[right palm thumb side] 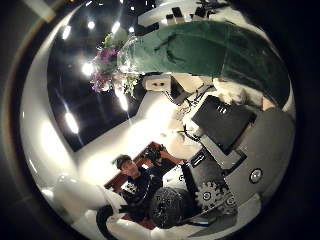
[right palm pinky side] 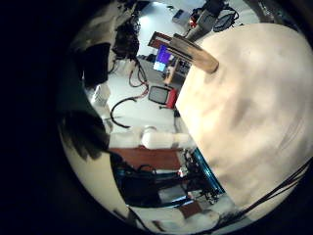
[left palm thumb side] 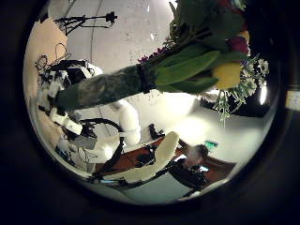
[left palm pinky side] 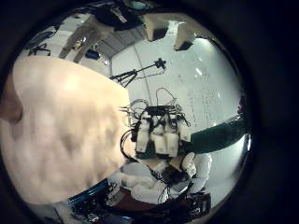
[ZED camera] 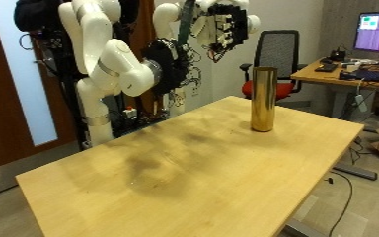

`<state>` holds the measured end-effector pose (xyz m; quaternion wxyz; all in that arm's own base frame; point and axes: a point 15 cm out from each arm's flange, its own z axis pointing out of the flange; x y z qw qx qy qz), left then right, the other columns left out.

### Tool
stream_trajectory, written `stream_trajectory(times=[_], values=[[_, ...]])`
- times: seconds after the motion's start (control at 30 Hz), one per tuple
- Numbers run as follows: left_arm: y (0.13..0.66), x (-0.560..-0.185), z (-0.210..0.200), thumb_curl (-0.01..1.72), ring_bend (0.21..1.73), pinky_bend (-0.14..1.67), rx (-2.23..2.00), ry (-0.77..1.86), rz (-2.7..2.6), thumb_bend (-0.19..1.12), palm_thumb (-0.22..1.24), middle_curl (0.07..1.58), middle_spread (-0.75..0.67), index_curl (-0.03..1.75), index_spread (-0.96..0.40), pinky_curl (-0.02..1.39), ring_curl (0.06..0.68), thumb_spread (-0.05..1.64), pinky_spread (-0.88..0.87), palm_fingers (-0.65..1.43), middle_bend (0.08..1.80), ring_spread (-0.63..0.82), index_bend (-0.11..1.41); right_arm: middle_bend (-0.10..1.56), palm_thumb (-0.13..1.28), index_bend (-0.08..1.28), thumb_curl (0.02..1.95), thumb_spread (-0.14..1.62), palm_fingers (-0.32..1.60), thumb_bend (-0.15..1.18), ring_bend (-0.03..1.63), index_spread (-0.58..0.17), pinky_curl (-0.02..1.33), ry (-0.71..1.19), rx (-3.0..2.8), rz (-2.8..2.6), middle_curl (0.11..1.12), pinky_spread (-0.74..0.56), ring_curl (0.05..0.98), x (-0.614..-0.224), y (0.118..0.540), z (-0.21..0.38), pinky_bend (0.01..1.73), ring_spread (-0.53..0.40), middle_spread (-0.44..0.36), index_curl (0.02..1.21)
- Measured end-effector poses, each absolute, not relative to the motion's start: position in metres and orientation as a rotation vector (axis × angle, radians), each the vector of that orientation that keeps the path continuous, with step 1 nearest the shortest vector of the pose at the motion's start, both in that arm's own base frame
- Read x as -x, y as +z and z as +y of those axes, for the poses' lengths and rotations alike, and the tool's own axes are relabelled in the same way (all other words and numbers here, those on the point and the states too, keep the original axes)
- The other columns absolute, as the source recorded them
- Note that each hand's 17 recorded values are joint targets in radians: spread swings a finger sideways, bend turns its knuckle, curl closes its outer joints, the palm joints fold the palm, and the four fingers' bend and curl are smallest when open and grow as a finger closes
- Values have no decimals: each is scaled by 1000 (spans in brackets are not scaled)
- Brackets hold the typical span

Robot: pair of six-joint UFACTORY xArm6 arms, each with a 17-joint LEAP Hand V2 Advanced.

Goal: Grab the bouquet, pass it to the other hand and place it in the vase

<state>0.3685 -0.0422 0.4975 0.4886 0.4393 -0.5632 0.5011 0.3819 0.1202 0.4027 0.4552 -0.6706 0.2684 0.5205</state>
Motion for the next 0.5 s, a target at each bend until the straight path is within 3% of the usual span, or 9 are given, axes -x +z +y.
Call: stream_trajectory(times=[0.1,0.33,0.5], values=[[499,-368,-42,332,575,271,-1028,1207,-1346,-37,223,417,153,259,267,314,189,770,506,220,453,503,153,1366,1126,1113,924,123,1147,-23,1427,-199,928,1278,1662,670,758,-258,630,-385,401,123,1125,-195,-126,898],[500,-369,-41,332,621,325,-964,1192,-1293,-38,231,369,291,279,282,318,191,773,519,184,319,501,162,1364,1115,1114,923,129,1146,-21,1427,-197,938,1270,1678,663,757,-260,630,-392,405,126,1119,-194,-126,894],[501,-370,-45,332,620,322,-952,1184,-1291,-37,242,372,299,281,283,310,183,771,518,194,336,501,154,1363,1113,1115,924,133,1146,-20,1427,-197,938,1268,1696,666,758,-261,630,-395,403,134,1112,-194,-127,893]])
